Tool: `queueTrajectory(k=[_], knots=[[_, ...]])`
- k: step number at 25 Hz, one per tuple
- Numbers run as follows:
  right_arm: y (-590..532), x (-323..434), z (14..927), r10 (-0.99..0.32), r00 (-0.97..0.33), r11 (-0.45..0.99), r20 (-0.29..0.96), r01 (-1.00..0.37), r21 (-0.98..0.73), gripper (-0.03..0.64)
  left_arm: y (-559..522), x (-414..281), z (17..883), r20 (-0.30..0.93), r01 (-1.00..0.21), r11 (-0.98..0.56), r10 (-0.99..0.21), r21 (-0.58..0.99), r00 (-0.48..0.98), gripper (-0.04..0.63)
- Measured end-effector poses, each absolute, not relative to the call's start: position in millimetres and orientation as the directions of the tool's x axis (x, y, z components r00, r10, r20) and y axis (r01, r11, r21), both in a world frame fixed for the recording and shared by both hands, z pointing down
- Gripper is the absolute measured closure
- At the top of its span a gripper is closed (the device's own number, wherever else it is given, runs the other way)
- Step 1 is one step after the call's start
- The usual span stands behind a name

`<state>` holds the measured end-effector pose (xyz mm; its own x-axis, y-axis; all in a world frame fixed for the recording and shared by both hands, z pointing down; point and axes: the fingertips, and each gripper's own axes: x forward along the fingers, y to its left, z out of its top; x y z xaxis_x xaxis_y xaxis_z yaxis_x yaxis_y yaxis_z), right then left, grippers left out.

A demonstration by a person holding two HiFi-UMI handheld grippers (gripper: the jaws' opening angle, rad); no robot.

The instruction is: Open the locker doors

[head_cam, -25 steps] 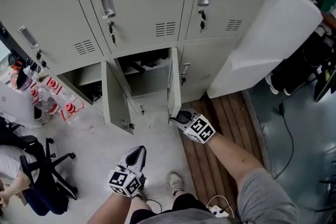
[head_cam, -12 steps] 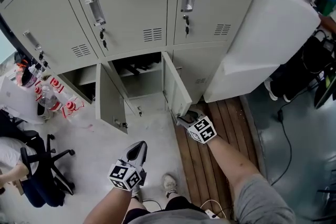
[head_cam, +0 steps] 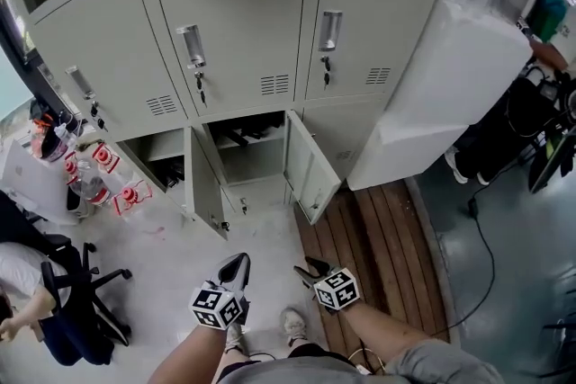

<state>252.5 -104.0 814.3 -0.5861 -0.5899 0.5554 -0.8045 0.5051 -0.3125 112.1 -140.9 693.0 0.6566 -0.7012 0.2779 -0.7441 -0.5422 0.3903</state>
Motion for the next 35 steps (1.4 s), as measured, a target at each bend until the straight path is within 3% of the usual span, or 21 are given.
queueTrajectory(k=[6,20,29,35], knots=[[-86,181,759,-0.614,-0.640,0.511,0.461,-0.768,-0.386,0.453,-128,82,685,0.306,-0.715,-0.571,-0.652,0.403,0.694,0.595],[-132,175,695,-0.664,-0.592,0.521,0.456,-0.804,-0.284,0.466,-136,24,636,0.237,-0.727,-0.556,-0.704,0.403,0.670,0.592],[-178,159,556,-0.724,-0.618,0.577,0.306,-0.786,-0.221,0.500,-176,-32,498,0.093,-0.777,-0.555,-0.793,0.297,0.602,0.592],[-195,141,447,-0.748,-0.635,0.610,0.191,-0.772,-0.179,0.531,-193,-64,392,-0.027,-0.758,-0.606,-0.785,0.243,0.619,0.592]])
